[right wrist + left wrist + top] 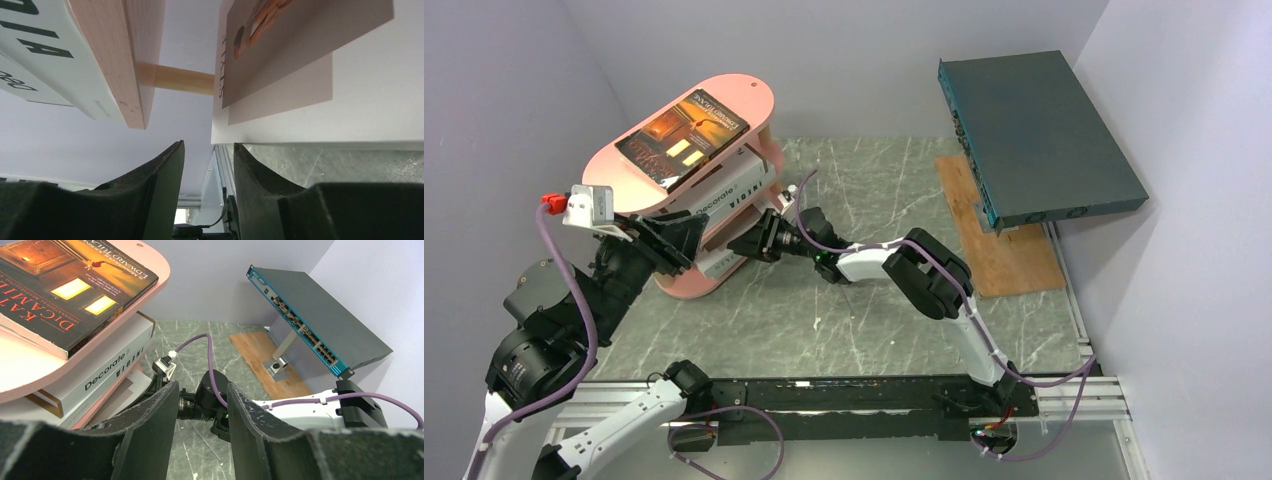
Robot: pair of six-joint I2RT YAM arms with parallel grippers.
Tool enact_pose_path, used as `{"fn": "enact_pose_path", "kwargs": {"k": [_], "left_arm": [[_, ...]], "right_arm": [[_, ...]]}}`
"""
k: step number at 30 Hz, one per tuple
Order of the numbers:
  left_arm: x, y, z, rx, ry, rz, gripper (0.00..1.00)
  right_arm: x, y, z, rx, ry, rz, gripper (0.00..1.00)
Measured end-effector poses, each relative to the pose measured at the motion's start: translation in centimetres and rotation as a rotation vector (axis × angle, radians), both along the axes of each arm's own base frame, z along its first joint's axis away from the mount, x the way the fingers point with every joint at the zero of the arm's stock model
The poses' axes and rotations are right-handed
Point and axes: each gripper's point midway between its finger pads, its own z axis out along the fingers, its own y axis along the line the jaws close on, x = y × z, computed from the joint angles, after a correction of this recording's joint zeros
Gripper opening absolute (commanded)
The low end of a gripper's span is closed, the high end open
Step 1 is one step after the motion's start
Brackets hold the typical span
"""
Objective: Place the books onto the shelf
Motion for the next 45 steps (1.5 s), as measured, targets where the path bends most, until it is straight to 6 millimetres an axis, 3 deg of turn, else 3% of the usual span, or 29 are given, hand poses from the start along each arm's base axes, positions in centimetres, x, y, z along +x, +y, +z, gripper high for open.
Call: {"fn": "enact_pose_path", "kwargs": {"k": [6,13,16,23,33,45], "left_arm": [[0.0,0.0,-0.1,0.002,0.002,0.001,0.47],[0.1,0.1,-0.2,0.002,0.003,0.008,0.47],[0.1,0.1,-0.4,0.005,0.008,0.008,0.47],[0.0,0.1,-0.4,0.006,0.009,0.008,0.47],[0.0,0.2,-0.4,0.007,0.009,0.009,0.47],[0.0,0.2,-0.5,0.008,0.009,0.009,0.47]], "right_arm": [[0.5,-0.3,-0.2,-0.007,-0.003,-0.012,0.44],[-0.2,-3.4,-3.7,-0.095,0.038,-0.058,0.44],[0.2,-3.9,-4.1,-0.104,0.049,-0.071,0.44],[2.1,-4.7,-3.7,-0.095,0.037,-0.111,0.44],[5.2,-3.6,-0.7,-0.043,-0.018,-0.144,0.44],[7.0,-3.3,-1.2,-0.051,-0.015,-0.160,0.44]]}}
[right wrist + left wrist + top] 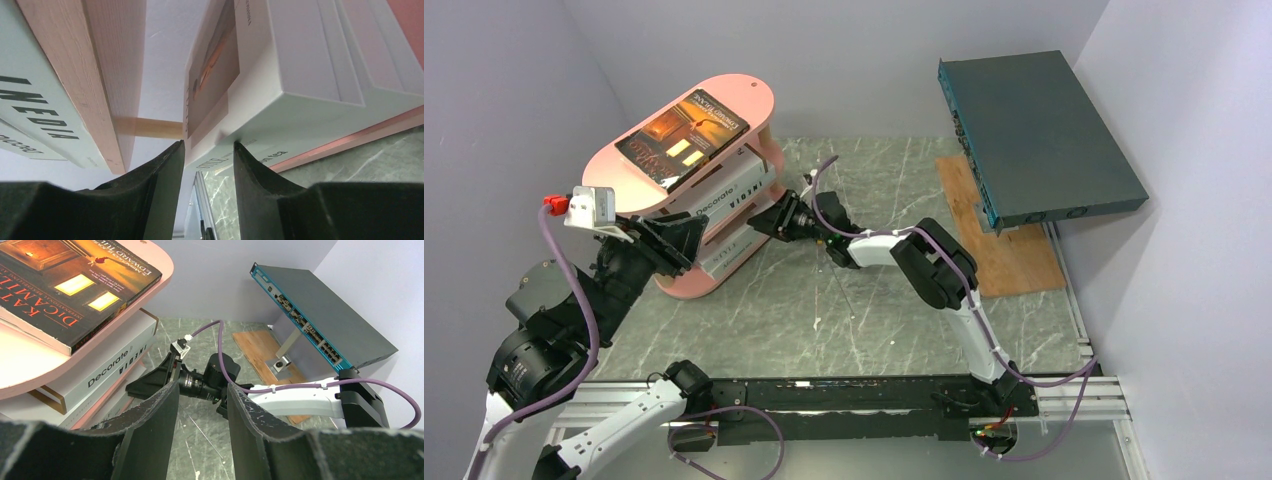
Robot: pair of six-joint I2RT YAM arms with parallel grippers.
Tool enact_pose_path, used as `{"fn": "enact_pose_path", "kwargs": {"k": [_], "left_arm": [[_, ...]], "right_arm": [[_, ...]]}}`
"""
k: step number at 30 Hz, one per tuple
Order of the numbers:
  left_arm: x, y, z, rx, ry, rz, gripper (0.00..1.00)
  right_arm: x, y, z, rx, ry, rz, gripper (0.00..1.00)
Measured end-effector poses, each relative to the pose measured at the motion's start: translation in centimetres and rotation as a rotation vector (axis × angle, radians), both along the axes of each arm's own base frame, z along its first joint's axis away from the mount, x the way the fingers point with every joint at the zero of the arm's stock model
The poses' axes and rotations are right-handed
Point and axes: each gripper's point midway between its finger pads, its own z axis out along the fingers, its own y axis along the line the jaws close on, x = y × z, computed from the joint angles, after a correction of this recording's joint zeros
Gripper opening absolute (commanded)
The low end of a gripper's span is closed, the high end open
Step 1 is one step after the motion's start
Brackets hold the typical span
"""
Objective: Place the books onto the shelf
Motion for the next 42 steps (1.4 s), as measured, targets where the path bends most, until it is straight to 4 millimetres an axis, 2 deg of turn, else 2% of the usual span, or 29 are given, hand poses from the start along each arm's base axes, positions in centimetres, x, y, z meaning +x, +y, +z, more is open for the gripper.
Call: {"fn": "enact_pose_path", "kwargs": {"k": [4,11,17,26,35,42], "left_arm": [[0.0,0.0,0.0,0.000,0.000,0.000,0.47],[0.1,0.1,-0.6,0.007,0.019,0.010,0.47],[0.3,0.0,-1.9,0.022,0.058,0.015,0.47],[0.3,0.0,-2.0,0.019,0.062,0.017,0.47],[0.3,0.0,-2.0,0.019,0.062,0.017,0.47],[0.3,0.0,-2.0,0.020,0.062,0.017,0.47]], "right_arm": [[0.6,-0.5,-0.1,-0.001,0.000,-0.014,0.44],[1.0,-1.7,-2.0,-0.038,0.029,-0.038,0.44],[2.5,-2.8,-2.0,-0.036,0.026,-0.072,0.44],[4.2,-4.0,-2.1,-0.045,0.027,-0.112,0.44],[5.6,-3.8,-0.3,-0.016,-0.009,-0.124,0.44],[6.0,-3.8,-0.8,-0.016,-0.001,-0.127,0.44]]}}
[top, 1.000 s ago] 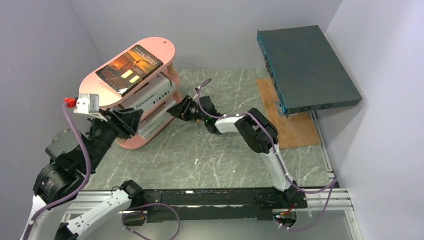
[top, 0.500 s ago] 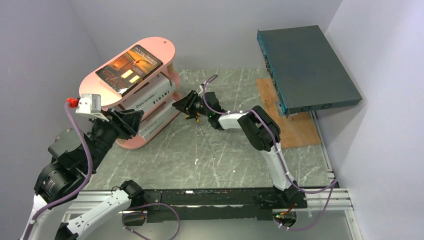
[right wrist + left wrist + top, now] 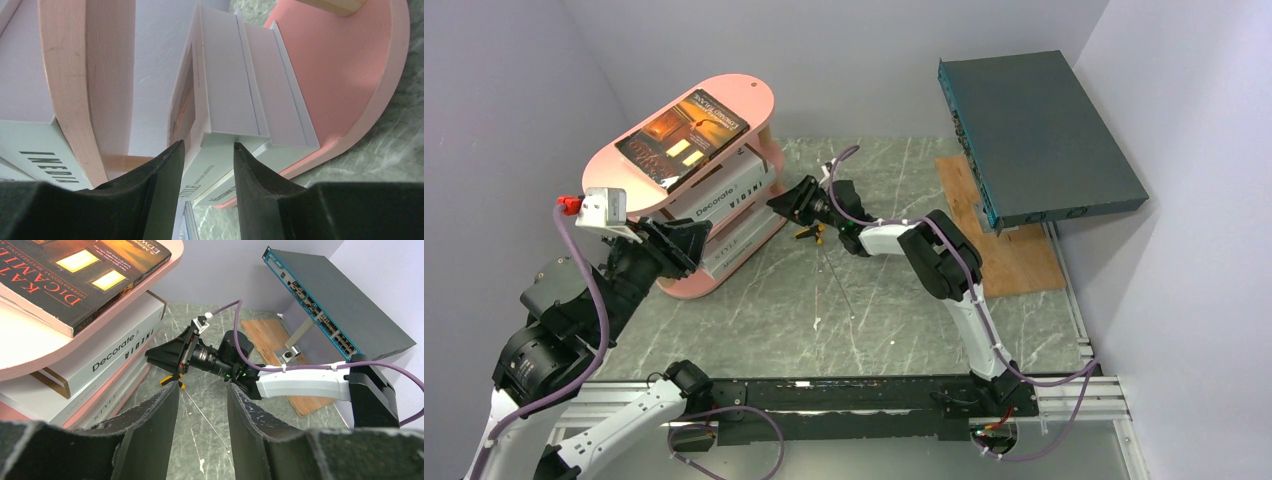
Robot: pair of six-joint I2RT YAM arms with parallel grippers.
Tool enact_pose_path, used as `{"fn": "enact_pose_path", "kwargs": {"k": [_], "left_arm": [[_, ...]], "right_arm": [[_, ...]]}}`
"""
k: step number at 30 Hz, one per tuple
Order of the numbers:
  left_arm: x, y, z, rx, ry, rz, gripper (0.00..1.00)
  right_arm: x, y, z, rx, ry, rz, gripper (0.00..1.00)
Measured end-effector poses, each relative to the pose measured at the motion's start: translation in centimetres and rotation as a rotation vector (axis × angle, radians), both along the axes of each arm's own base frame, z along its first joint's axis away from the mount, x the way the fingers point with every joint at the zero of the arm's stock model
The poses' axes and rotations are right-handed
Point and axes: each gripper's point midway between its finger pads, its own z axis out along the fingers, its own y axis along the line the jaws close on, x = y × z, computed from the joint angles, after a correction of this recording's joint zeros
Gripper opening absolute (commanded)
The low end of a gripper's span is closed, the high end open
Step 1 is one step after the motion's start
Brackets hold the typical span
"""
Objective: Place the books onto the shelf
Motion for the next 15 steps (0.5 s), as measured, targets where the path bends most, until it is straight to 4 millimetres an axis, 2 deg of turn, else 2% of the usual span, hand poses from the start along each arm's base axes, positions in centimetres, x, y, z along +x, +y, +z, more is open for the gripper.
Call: {"fn": "enact_pose_path", "kwargs": {"k": [5,9,13,15], "left_arm": [[0.0,0.0,0.0,0.000,0.000,0.000,0.47],[0.1,0.0,-0.1,0.002,0.002,0.004,0.47],[0.5,-0.2,-0.4,0.011,0.017,0.010,0.47],[0.8,-0.4,-0.6,0.019,0.027,0.012,0.48]], "right_arm": [[-1.2,-1.2,-1.2,-0.018,0.021,-0.003,0.53],[-3.3,-3.1,-2.2,-0.067,0.044,-0.001,0.69],[-5.1,-4.4,-1.0,-0.156,0.006,0.016,0.96],[-5.7,-4.8,0.2,-0.216,-0.047,0.023,1.00]]}}
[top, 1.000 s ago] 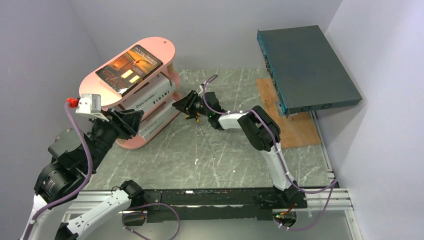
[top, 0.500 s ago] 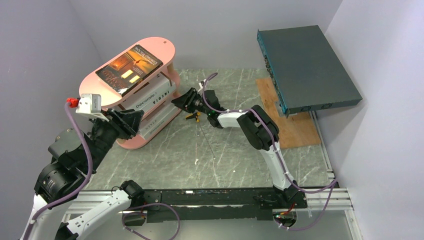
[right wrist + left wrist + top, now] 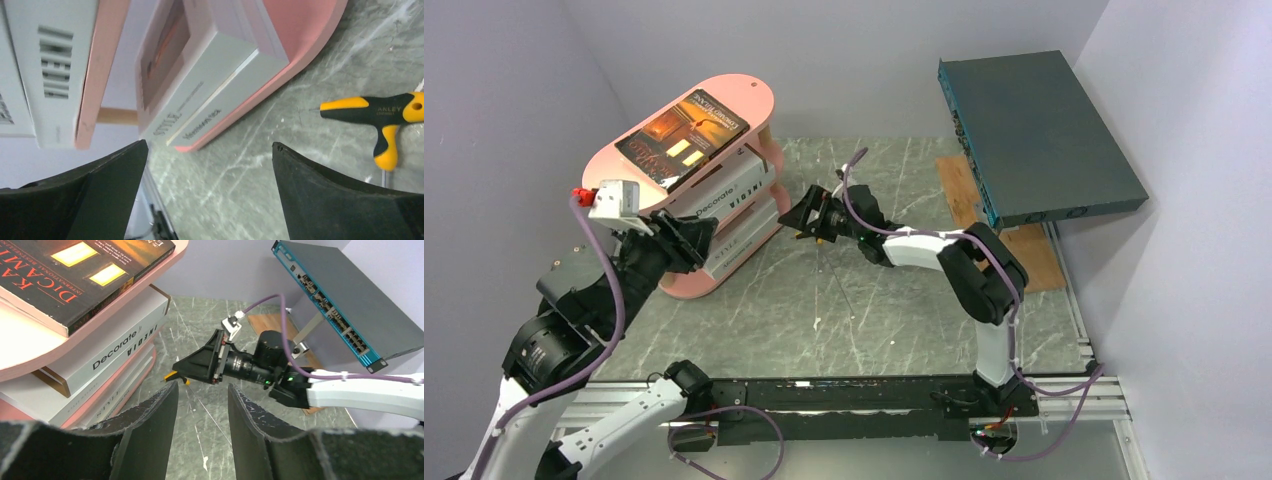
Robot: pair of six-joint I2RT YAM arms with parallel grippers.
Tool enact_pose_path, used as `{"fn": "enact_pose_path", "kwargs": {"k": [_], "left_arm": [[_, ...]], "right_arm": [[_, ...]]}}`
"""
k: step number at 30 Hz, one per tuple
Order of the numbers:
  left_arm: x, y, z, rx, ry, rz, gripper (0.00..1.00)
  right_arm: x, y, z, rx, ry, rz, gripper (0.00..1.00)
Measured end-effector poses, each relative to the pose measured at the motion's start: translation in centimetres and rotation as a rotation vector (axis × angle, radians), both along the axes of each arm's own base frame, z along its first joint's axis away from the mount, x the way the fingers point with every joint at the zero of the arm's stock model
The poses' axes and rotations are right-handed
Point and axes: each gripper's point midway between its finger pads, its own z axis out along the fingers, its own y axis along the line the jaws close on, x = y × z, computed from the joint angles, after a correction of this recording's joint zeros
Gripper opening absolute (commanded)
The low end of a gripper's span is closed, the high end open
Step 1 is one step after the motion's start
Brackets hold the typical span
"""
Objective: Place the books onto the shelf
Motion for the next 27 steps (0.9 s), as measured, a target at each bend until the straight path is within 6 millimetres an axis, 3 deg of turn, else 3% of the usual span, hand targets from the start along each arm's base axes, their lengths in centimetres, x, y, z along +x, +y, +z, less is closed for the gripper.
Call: {"fn": "enact_pose_path", "kwargs": {"k": [3,5,9,14,19,23,27], "left_arm": [[0.6,-0.4,-0.5,0.019,0.020,0.003,0.51],[1.0,-0.7,-0.9,0.033,0.035,0.004,0.70],[1.8,-1.3,-1.5,0.066,0.060,0.001,0.90],[2.2,-1.8,-1.9,0.090,0.072,-0.009,0.96],[2.6,-2.6,-2.0,0.089,0.072,-0.035,0.99],[2.9,-3.5,-3.3,0.103,0.095,-0.065,0.99],[3.4,-4.7,-6.2,0.140,0.156,-0.103,0.99]], "right_arm": [[-1.3,-0.1,1.0,-0.126,-0.080,0.022,1.00],[-2.3,-0.1,1.3,-0.218,-0.128,0.024,1.00],[-4.2,-2.2,1.3,-0.437,-0.191,-0.015,1.00],[-3.8,-9.0,2.7,-0.676,-0.248,-0.165,1.00],[-4.8,-17.0,5.2,-0.846,-0.311,-0.319,1.00],[-6.6,-20.8,6.8,-0.881,-0.349,-0.382,1.00],[-8.4,-23.7,7.4,-0.888,-0.362,-0.420,1.00]]}}
